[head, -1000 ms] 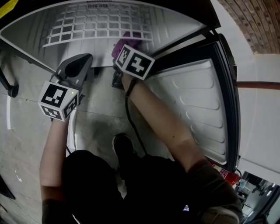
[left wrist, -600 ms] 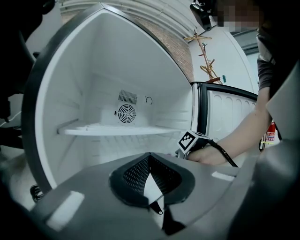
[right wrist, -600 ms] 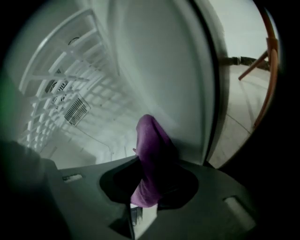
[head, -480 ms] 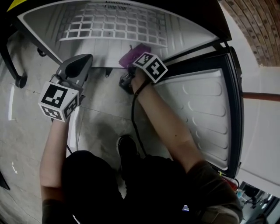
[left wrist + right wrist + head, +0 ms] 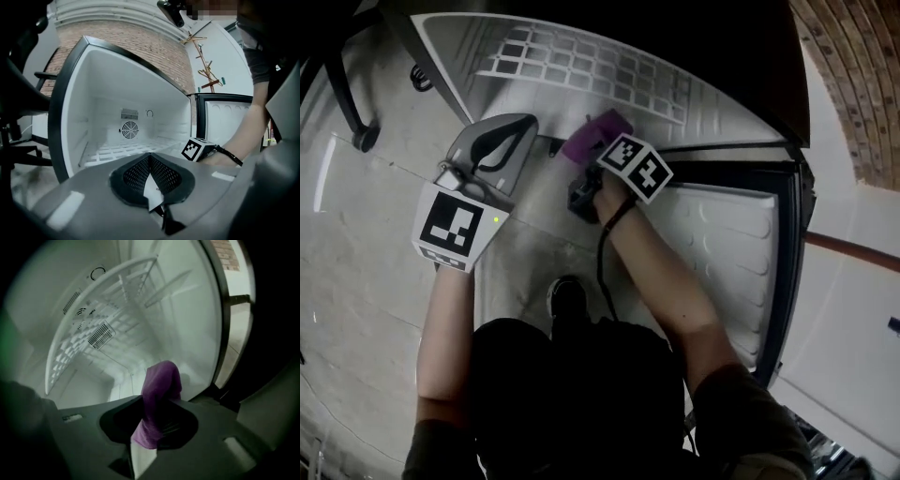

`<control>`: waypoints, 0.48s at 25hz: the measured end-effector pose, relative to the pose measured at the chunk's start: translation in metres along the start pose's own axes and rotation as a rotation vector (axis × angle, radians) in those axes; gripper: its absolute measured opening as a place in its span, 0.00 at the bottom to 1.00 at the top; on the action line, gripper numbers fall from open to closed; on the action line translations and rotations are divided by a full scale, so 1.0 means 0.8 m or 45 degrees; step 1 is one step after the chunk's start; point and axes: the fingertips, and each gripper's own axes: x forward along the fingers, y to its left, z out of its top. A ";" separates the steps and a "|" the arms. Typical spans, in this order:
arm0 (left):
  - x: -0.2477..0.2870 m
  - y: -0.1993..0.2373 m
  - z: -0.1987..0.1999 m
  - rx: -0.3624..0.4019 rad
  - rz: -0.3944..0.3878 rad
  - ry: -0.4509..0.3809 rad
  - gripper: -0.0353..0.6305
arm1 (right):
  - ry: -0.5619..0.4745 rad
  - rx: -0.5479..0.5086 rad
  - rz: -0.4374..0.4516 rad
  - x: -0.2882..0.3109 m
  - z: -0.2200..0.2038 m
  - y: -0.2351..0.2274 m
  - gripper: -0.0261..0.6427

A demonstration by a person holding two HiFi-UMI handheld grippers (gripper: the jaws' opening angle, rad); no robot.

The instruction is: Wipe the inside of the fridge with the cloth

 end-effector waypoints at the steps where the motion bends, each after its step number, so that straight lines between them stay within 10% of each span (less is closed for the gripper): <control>1: -0.004 -0.005 0.007 -0.009 0.010 0.017 0.08 | 0.025 0.007 0.002 -0.012 -0.004 0.003 0.15; 12: -0.107 -0.047 0.075 -0.282 0.235 0.174 0.08 | 0.135 -0.252 0.049 -0.177 0.010 0.080 0.15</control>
